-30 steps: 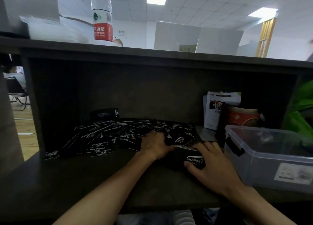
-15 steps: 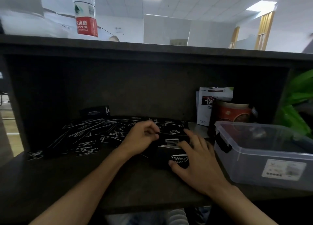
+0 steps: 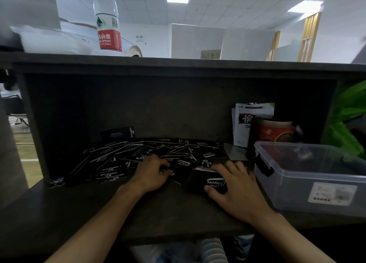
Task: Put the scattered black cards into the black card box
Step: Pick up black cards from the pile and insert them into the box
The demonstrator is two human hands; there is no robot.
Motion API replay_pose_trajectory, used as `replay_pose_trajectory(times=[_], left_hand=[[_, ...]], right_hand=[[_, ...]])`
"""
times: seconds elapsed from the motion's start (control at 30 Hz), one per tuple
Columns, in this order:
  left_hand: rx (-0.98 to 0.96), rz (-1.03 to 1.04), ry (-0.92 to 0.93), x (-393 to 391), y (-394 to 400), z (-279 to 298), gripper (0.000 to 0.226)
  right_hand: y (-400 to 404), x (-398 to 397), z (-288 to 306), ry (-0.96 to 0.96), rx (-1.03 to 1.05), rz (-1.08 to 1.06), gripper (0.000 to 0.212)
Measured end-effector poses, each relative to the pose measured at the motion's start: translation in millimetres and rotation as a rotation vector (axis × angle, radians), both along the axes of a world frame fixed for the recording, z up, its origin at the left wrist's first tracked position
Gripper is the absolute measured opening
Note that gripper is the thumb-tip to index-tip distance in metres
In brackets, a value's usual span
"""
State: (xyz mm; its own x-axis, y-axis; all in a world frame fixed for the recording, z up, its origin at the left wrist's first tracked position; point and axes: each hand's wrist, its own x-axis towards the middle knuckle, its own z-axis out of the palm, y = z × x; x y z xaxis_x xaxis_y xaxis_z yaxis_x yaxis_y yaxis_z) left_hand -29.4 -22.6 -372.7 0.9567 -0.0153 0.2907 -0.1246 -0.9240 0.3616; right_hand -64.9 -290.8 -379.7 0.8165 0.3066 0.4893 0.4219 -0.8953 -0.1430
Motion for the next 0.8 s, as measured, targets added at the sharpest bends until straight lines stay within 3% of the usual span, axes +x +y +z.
replay_pose_trajectory(times=[0.37, 0.57, 0.8], left_hand=[[0.173, -0.070, -0.132, 44, -58, 24, 0.035], [0.368, -0.211, 0.055, 80, -92, 17, 0.037], [0.279, -0.222, 0.027, 80, -96, 20, 0.035]], right_hand=[[0, -1, 2, 0.000, 0.001, -0.024, 0.069], [0, 3, -1, -0.020, 0.020, -0.009, 0.062], [0, 3, -3, -0.055, 0.021, 0.008, 0.058]])
